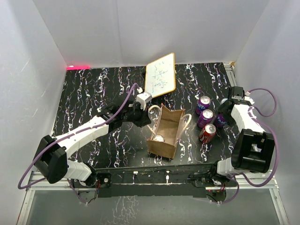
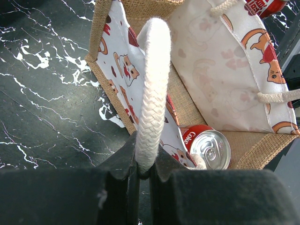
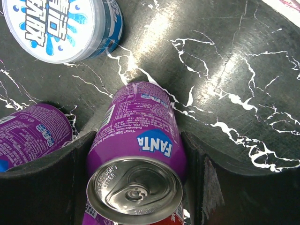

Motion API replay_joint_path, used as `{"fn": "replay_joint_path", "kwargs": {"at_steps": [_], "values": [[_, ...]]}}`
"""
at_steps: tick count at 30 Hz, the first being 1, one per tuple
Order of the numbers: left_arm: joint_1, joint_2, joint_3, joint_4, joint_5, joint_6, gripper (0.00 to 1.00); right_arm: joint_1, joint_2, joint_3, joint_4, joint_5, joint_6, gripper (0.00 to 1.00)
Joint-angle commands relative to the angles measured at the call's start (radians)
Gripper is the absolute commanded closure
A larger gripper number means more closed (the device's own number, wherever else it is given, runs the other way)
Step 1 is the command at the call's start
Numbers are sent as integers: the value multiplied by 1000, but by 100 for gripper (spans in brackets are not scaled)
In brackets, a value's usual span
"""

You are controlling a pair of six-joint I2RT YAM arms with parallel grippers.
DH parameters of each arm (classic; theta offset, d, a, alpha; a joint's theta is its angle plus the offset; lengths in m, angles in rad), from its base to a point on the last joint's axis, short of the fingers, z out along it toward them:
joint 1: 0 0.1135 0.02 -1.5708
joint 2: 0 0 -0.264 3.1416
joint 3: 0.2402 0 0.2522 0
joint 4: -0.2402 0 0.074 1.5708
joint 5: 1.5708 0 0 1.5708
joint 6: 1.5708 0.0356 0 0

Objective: Take the beverage out of the canvas bag

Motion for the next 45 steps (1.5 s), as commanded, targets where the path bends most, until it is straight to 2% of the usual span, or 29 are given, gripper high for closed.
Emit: {"fn": "replay_joint_path", "kwargs": {"at_steps": [1,3,8,13,15,19,20,26,27,30,32,36,38,45], "values": [[1,-25,25,-20,8,7,100,16,13,17,90,4,-7,82],[0,-26,26,-20,9,8,100,16,21,15,88,8,-5,78],[0,-29,25,-20,8,7,100,18,21,8,102,-11,-9,56],[0,-32,25,-20,8,8,100,18,7,13,89,-12,-14,44],[0,-33,26,-20,9,8,100,18,-6,15,88,-23,-18,32],[1,-34,25,-18,14,6,100,18,-22,28,76,-34,-22,29],[1,-33,25,-20,12,6,100,17,-27,28,75,-36,-21,23],[0,-40,23,-15,20,4,100,18,-72,28,62,-39,-32,18],[0,-41,21,-15,18,4,100,18,-83,29,60,-36,-36,11],[0,-39,23,-15,20,3,100,18,-121,48,47,-33,-51,9],[0,-39,26,-15,30,2,100,18,-153,62,37,-24,-68,3],[0,-50,20,-15,8,4,100,18,-227,64,47,-18,-140,2],[0,-49,24,-19,6,6,100,18,-272,50,71,-67,-183,2],[0,-48,21,-18,0,8,100,18,-445,-37,274,-421,-260,2]]}}
